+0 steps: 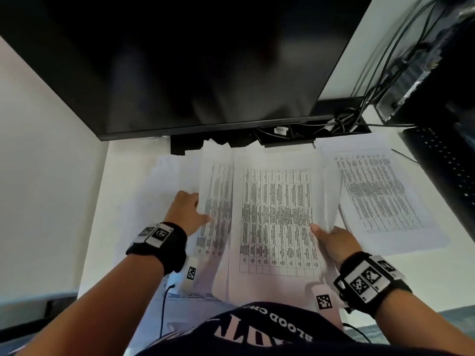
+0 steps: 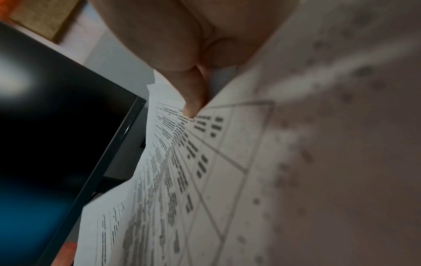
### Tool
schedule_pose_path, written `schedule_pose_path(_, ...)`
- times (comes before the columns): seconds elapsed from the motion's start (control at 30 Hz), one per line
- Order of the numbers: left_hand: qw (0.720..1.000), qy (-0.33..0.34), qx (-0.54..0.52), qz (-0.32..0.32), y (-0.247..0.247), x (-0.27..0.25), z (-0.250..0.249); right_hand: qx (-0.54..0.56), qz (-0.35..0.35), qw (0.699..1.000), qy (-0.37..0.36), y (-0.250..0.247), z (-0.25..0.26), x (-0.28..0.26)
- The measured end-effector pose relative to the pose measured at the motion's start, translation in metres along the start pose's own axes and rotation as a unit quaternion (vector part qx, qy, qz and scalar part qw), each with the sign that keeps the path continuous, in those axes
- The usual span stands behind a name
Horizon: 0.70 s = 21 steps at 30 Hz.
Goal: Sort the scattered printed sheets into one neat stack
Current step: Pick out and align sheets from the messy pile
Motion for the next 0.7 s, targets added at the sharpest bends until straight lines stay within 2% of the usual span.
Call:
schedule_pose_path(0.07, 1.0, -0.006, -0.007, 0.02, 0.009, -0.008, -0.003, -0.007, 0.009, 1.0, 0.001, 0.004, -0.001, -0.003)
schedule_pose_path(0.17, 1.0, -0.002, 0.02, -0.007, 0.013, -0.018, -0.008, -0.059, 0.014, 0.998, 0.0, 0.005, -0.005, -0.006)
schedule_pose_path(0.23, 0.995, 0.019, 0.097, -0.032, 0.009, -0.021, -0.009, -0.075, 0.017, 0.997, 0.003, 0.004, -0.009, -0.006)
schedule_pose_path(0.33, 0.979, 0.006, 0.201, -0.034, 0.0, -0.023, -0.004, -0.072, 0.015, 0.997, 0.008, 0.002, -0.013, -0.008)
schedule_pose_path(0.43, 0.966, -0.023, 0.258, -0.008, -0.003, -0.029, 0.004, -0.061, 0.004, 0.998, 0.008, -0.001, -0.016, -0.009)
schedule_pose_path(0.5, 0.962, -0.018, 0.272, -0.027, -0.005, -0.031, 0.007, -0.058, 0.003, 0.998, 0.011, -0.003, -0.019, -0.011)
schedule_pose_path(0.53, 0.968, 0.001, 0.246, -0.054, -0.007, -0.034, 0.006, -0.062, 0.003, 0.998, 0.012, -0.004, -0.02, -0.011)
schedule_pose_path(0.6, 0.987, 0.065, 0.118, -0.091, -0.016, -0.039, 0.0, -0.073, 0.004, 0.997, 0.015, -0.005, -0.021, -0.014)
schedule_pose_path(0.63, 0.991, 0.086, 0.05, -0.09, -0.02, -0.041, -0.002, -0.076, 0.002, 0.997, 0.014, -0.006, -0.022, -0.015)
schedule_pose_path(0.7, 0.992, 0.085, -0.036, -0.082, -0.033, -0.041, -0.004, -0.064, -0.004, 0.998, 0.012, -0.011, -0.021, -0.018)
Point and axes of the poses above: each hand's wrist, its own x-axis towards the middle knuckle, its own y-axis out of the palm, z = x × y, the point moved 4 cm from there along x, towards the middle knuckle
